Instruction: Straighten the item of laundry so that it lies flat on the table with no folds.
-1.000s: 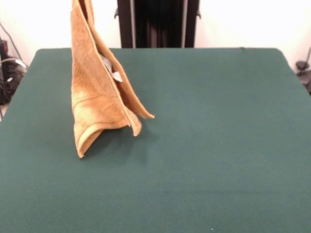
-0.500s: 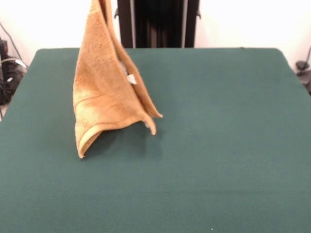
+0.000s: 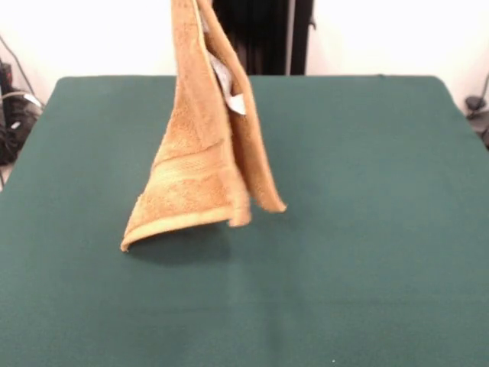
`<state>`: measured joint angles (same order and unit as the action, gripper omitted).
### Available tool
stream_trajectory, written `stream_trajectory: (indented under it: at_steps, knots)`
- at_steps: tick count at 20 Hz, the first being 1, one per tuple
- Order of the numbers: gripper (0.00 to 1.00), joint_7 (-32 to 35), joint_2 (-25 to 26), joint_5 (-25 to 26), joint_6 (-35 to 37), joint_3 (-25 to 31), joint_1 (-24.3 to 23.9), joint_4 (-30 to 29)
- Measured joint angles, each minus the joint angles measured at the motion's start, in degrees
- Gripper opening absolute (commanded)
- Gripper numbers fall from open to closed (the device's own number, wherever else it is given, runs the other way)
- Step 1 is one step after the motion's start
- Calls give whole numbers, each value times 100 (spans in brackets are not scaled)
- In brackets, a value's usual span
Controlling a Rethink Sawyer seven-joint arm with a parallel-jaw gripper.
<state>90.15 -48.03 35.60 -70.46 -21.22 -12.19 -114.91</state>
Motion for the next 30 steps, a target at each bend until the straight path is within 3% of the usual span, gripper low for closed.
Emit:
stream_trajectory:
  at_steps: [3, 8, 24, 30]
  knots:
    - [0, 0, -133, -153, 373, -1, 111, 124]
    - [0, 0, -30, -421, 390, -1, 78, 263]
    - [0, 0, 1175, -1165, -393, 1, 47, 760]
    - [0, 0, 1520, -1216, -407, -12, 48, 1044]
